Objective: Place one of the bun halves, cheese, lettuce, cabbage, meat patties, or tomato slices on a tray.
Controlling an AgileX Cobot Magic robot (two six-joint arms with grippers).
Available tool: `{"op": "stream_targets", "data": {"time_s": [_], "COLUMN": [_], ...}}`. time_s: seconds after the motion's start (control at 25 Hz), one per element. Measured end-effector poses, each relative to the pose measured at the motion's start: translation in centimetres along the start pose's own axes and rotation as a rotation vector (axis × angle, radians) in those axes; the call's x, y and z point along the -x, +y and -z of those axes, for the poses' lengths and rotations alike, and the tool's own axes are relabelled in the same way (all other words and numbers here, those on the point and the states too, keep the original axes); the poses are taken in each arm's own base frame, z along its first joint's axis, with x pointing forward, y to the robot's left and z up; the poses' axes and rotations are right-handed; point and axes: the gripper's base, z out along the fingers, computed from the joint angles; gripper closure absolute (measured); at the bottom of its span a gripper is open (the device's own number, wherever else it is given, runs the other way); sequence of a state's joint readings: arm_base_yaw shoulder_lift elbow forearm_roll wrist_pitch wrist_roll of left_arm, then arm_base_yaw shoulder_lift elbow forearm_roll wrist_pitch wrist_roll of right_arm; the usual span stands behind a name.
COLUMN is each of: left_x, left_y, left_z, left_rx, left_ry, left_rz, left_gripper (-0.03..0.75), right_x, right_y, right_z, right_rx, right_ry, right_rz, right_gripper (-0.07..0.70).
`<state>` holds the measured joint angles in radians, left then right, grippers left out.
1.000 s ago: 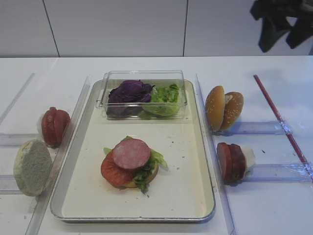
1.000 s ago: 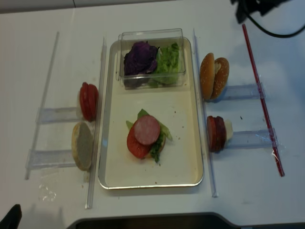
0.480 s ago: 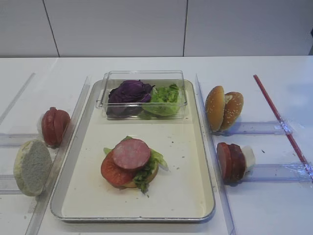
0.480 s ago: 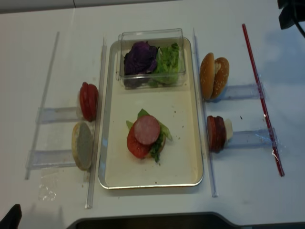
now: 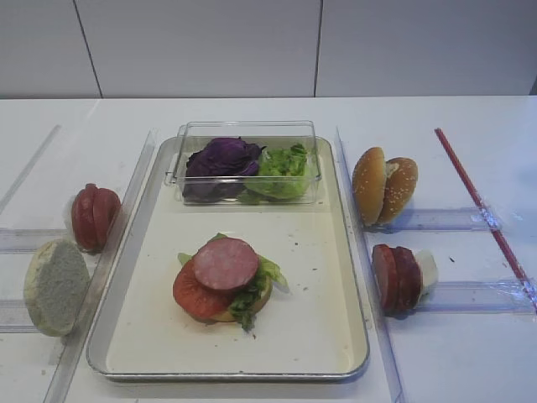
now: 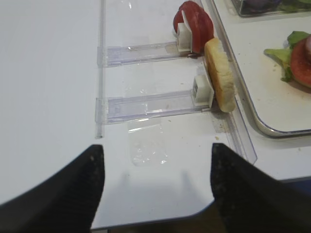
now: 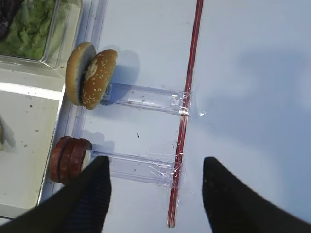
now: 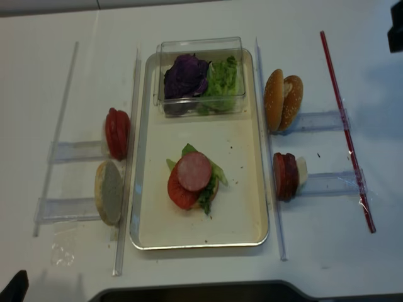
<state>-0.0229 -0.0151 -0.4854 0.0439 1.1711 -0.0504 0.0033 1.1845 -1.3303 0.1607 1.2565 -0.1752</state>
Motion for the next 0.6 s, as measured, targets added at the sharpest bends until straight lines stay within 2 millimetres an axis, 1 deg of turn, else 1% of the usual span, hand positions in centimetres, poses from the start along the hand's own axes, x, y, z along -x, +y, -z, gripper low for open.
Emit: {"op": "stream_targets", "data": {"time_s": [0.16,0.28,0.4,0.6], "left_x": [0.0,0.0,0.0,0.0], "left_y": [0.0,0.0,0.0,0.0], "left_z": [0.0,0.0,0.0,0.0], "left_rx": [0.0,0.0,0.0,0.0], "left_ry": [0.0,0.0,0.0,0.0], "left_rz": [0.0,0.0,0.0,0.0], "left_gripper": [0.246,0.246,0.246,0.246], "right_x": [-1.6,-3.2,-5.3,-9.0], "right_y": [0.5,1.0,1.5,1.9], "right_z": [1.6,2.9,4.2,4.9], "right_rx": [0.005,0.006,0.001,-0.021], "right_ry": [-0.041,-0.077,-0.118,-0.16], "right_rz": [0.003,0.007,0.014,0.031], "right_gripper": [0.176,0.176,0.176,0.176]}}
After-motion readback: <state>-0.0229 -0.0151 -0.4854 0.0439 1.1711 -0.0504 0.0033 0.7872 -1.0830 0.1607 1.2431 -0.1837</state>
